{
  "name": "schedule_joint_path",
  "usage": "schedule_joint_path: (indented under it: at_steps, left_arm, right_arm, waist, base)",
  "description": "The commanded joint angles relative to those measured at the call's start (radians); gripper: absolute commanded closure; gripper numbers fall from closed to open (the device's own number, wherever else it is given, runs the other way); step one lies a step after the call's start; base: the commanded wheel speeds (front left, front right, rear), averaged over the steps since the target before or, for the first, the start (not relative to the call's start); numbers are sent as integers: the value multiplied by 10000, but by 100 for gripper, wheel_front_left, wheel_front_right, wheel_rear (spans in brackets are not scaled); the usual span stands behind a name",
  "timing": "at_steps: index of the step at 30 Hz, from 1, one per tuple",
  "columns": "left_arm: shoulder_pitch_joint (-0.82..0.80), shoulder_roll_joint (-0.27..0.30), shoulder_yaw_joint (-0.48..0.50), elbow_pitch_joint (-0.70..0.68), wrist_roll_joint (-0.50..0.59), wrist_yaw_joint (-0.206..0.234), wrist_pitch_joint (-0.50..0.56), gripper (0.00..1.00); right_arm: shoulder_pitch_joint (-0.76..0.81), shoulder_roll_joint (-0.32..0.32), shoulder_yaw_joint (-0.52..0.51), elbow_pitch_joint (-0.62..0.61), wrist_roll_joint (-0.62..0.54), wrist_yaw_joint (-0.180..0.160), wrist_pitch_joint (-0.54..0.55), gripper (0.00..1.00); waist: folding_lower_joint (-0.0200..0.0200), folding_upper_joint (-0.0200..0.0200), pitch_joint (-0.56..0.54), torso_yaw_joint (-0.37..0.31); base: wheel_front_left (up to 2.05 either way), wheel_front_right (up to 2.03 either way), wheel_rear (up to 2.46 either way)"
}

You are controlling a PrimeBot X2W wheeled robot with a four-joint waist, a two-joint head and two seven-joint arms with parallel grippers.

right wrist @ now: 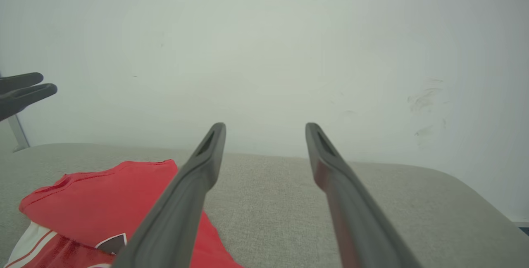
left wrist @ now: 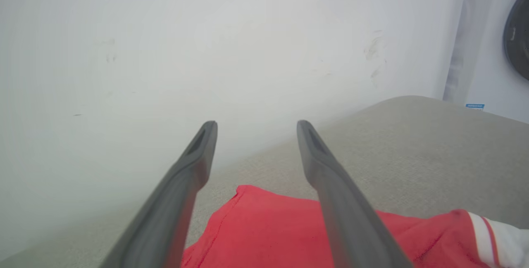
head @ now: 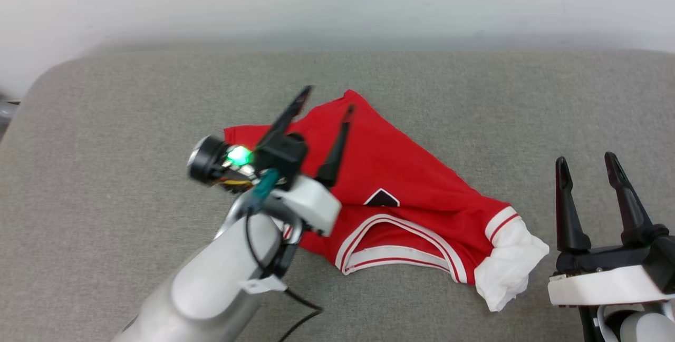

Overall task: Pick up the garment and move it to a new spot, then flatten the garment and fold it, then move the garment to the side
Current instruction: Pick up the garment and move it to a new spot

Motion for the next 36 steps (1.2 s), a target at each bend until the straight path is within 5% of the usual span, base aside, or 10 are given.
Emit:
schedule_joint_path:
  at_steps: [1,8,13,36]
  left_arm:
    - [335,93,229,-174,155,133,-46,0]
    - [2471,723,2183,-1253,850,903,-37,0]
    - [4010,752,3451,-1921,1202,963,-38,0]
    - [7136,-792,6187,-2201,3153,-714,-39,0]
  right_arm:
    - [121,23,-4,14,-60,-7,-24,0]
    - [423,23,82,163,-52,-7,-24,0]
    - [654,23,63,237,-48,-7,-24,0]
    - [1591,24,-58,883,130,-7,-24,0]
  waist:
    - [1,-1,-152,127]
    - [1,-1,-558,257]
    - [1,-1,-832,322]
    - [1,-1,-1319,534]
  base:
    - [0,0,0]
    - [0,0,0]
    - [0,0,0]
    - [0,0,0]
